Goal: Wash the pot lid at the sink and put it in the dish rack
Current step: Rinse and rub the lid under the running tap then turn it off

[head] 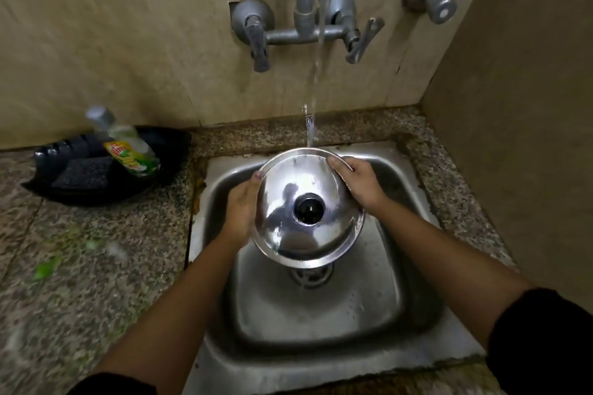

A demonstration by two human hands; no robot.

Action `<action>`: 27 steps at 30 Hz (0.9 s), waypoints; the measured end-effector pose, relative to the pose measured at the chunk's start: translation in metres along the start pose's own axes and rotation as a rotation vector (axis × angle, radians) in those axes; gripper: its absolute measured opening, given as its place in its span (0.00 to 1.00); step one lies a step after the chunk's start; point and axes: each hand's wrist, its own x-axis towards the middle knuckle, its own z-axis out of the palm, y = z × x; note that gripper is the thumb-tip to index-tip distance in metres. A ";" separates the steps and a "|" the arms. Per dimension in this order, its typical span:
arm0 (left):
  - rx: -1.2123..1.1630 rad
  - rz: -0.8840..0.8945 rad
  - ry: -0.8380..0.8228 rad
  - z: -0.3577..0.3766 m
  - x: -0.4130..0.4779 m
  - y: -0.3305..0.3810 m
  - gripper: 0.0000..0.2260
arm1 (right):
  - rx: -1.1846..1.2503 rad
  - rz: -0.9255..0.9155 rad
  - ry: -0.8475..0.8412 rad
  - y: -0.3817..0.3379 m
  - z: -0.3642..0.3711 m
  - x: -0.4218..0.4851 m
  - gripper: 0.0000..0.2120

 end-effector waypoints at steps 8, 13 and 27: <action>0.056 0.207 0.050 0.015 0.001 0.012 0.18 | -0.834 -0.526 -0.027 -0.026 0.035 0.028 0.21; 0.187 0.285 -0.054 0.014 -0.003 0.014 0.18 | -0.948 -0.782 -0.324 -0.029 0.033 0.042 0.20; 0.113 0.065 -0.166 0.004 0.007 0.030 0.15 | -0.573 -0.370 0.000 -0.027 0.012 0.050 0.14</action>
